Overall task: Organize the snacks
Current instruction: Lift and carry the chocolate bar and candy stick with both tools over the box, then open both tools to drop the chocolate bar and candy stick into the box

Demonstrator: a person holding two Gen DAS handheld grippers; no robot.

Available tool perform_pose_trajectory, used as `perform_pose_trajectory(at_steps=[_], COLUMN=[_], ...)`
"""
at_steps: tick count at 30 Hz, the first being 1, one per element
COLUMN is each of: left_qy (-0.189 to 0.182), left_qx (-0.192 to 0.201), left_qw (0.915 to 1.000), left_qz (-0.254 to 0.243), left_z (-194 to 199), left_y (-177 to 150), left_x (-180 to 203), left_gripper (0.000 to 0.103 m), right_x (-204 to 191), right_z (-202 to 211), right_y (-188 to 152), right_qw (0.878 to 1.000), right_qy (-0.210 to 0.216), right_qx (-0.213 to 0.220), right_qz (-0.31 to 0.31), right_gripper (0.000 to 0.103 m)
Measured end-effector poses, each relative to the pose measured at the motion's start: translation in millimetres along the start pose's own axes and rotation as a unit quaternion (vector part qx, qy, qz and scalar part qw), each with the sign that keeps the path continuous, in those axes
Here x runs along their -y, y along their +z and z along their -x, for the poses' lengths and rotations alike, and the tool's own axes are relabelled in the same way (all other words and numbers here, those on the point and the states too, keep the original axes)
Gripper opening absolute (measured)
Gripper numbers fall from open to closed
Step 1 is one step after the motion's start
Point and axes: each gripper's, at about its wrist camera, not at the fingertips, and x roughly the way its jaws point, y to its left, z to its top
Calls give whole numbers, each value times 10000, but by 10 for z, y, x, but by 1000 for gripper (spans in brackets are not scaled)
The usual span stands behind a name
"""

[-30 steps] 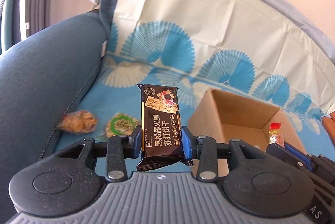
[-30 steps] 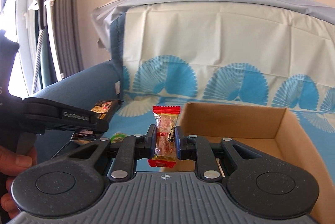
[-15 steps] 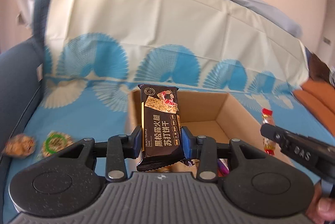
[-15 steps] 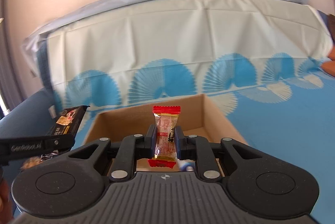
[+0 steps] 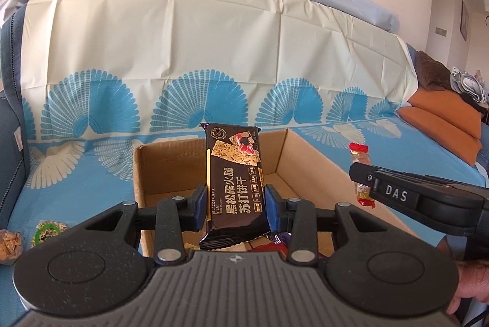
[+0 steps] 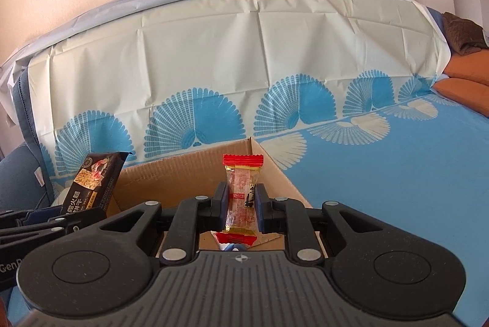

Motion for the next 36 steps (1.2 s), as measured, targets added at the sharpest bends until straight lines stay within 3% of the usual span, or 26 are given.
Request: perform_pose_trajectory(at_steps=[4, 5, 6, 7, 8, 10, 15, 20, 22, 26, 36], left_qy=[-138, -173, -147, -121, -124, -99, 63, 164, 200, 226, 855], left_qx=[-109, -161, -164, -165, -165, -113, 43, 133, 139, 102, -12], left_qw=[9998, 9997, 9997, 9998, 9998, 9999, 9999, 9997, 9997, 9991, 9949], left_qz=[-41, -49, -59, -72, -64, 1, 141, 97, 97, 333, 539], left_z=[-27, -40, -41, -39, -36, -14, 23, 92, 136, 246, 596], left_y=[-9, -17, -22, -21, -18, -11, 2, -9, -14, -6, -56], left_x=[27, 39, 47, 50, 44, 13, -120, -243, -309, -511, -1085], left_gripper=[42, 43, 44, 47, 56, 60, 60, 30, 26, 26, 23], right_x=[-21, -27, -34, -34, -29, -13, -71, -245, -345, -560, -1273], right_z=[-12, -16, -17, -14, -10, -8, -21, -9, 2, 29, 123], right_y=[-8, -9, -9, -10, -10, -14, -46, -71, -86, -114, -238], right_qw=[10000, 10000, 9999, 9997, 9995, 9994, 9993, 9997, 9998, 10000, 9975], right_qy=[-55, -73, -140, -234, -303, -327, -346, -260, -192, -24, 699], right_qx=[-38, -52, -41, -10, 8, 6, -39, -14, -5, -6, -15], right_qz=[-18, -15, -10, -17, -34, -91, -96, -44, 8, -20, 28], right_gripper=[23, 30, 49, 62, 65, 67, 68, 69, 69, 69, 69])
